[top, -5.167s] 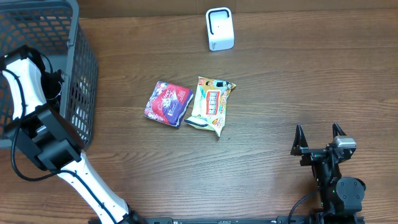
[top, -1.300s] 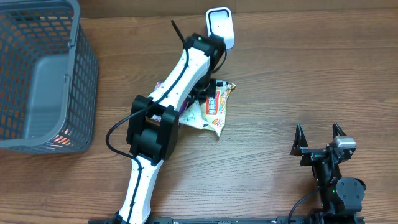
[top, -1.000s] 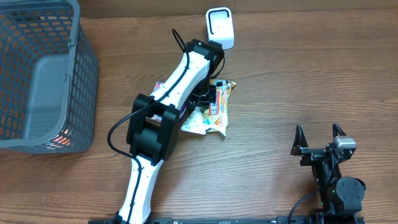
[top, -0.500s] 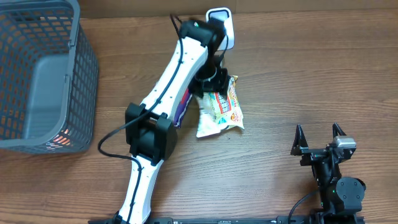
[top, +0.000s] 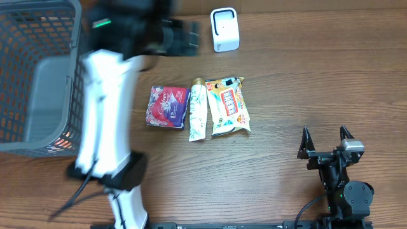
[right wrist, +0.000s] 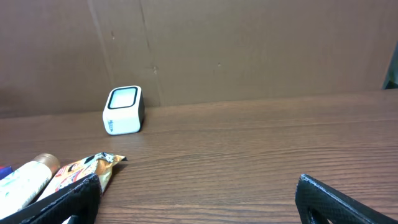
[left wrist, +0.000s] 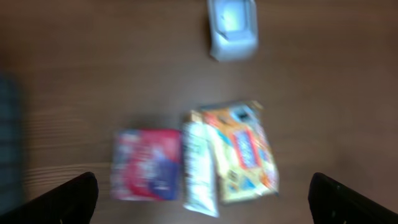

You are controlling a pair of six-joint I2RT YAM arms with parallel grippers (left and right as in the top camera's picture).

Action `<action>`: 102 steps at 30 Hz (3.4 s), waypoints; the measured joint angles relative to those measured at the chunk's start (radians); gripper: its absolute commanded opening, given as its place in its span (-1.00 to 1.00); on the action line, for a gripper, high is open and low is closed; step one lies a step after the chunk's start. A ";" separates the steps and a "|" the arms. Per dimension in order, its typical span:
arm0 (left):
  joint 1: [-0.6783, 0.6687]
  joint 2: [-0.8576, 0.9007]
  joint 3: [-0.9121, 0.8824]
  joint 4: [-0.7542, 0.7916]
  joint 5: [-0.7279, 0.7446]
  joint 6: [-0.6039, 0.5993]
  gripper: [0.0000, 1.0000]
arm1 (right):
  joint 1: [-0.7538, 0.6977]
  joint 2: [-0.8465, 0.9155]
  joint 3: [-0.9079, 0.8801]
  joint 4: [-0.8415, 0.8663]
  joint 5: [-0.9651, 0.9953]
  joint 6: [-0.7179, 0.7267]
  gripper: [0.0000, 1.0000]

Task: Scan the item barcode
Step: 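Carry the white tube out and lay it between the two packs, then move the left gripper back toward the basket, then grasp the small orange box inside the basket with the left gripper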

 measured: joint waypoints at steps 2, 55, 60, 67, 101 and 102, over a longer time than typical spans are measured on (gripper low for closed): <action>0.082 -0.076 0.008 0.000 -0.077 0.000 1.00 | 0.000 0.000 0.000 0.000 0.000 0.000 1.00; 0.788 0.299 -0.389 -0.004 -0.303 -0.555 1.00 | 0.000 0.000 0.000 0.000 0.000 0.000 1.00; 0.794 0.299 -0.409 -0.004 -0.303 -0.569 1.00 | 0.000 0.000 0.000 0.001 0.000 0.000 1.00; 0.797 0.299 -0.531 0.002 -0.323 -0.684 1.00 | 0.000 0.000 0.000 0.001 0.000 0.000 1.00; 0.835 0.288 -0.850 0.300 -0.375 -0.716 -0.86 | 0.000 0.000 0.000 0.000 0.000 0.000 1.00; 0.835 0.288 -0.851 0.298 -0.380 -0.711 -0.92 | 0.000 0.000 0.000 0.001 0.000 0.000 1.00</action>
